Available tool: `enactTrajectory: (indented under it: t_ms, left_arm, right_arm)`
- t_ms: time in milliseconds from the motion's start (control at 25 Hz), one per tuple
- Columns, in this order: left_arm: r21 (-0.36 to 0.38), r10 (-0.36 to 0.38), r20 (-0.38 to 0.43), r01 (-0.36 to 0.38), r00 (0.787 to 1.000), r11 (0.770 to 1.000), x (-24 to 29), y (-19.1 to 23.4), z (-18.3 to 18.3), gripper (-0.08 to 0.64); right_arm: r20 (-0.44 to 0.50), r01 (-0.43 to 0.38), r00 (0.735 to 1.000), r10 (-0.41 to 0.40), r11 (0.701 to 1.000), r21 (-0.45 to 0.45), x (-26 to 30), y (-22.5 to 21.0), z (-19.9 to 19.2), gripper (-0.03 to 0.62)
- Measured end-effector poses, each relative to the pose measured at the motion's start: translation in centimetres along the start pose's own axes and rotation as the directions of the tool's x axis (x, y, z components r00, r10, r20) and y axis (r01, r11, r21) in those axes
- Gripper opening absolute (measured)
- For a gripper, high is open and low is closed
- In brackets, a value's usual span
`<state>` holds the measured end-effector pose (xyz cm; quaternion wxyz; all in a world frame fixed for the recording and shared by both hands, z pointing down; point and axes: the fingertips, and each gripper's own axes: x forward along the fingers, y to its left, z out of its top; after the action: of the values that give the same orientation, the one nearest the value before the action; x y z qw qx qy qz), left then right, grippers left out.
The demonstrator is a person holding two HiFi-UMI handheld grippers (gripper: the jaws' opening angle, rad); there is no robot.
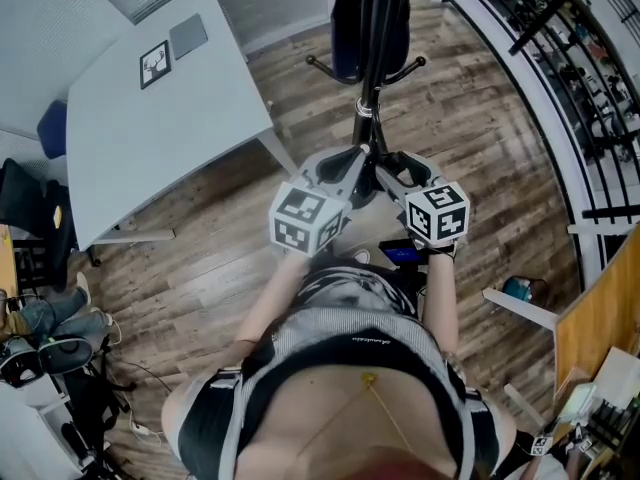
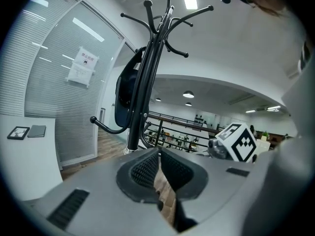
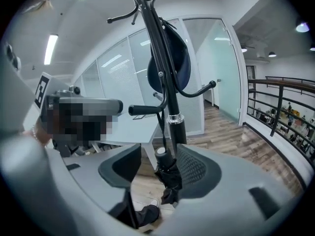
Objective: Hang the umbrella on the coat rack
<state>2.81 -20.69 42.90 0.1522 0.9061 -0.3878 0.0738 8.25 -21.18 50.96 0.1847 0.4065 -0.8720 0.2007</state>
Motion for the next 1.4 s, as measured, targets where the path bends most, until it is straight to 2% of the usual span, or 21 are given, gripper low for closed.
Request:
enactTrajectory:
  t_ms: [400,680,960,1200,1400]
  left_arm:
    - [0.002,-0.002,-0.011,0.002,1.000,1.000,0.5,-0.3,-0.2,0.015]
    - [0.002,-0.001,-0.019,0.001,1.000,1.000,0.6,0.0,-0.2,0.015]
    - [0.000,0.003,-0.021,-0.003,1.000,1.000,0.9,-0.1,-0.3,0.015]
    - [0.005,0.007,-0.022,-0.007,1.000,1.000,1.2,-0.2,-0.4,0.015]
    - [0.008,0.021,-0.023,-0.021,1.000,1.000,1.1,0.0,-0.5,0.015]
  right_arm:
    - [0.022,-0.025,0.999,0.024,1.000,0.011,-0.8,0.5,0.9,0.225]
    - [0.032,-0.005,0.999,0.005,1.000,0.004,-1.0,0.6,1.6,0.222]
    - [0.047,-0.001,0.999,0.002,1.000,-0.004,-1.1,0.6,1.9,0.201]
    - [0.052,-0.007,0.999,0.010,0.998,-0.056,-1.5,0.9,2.4,0.182]
    - [0.098,-0.003,0.995,0.008,0.999,-0.049,-1.9,1.1,3.1,0.151]
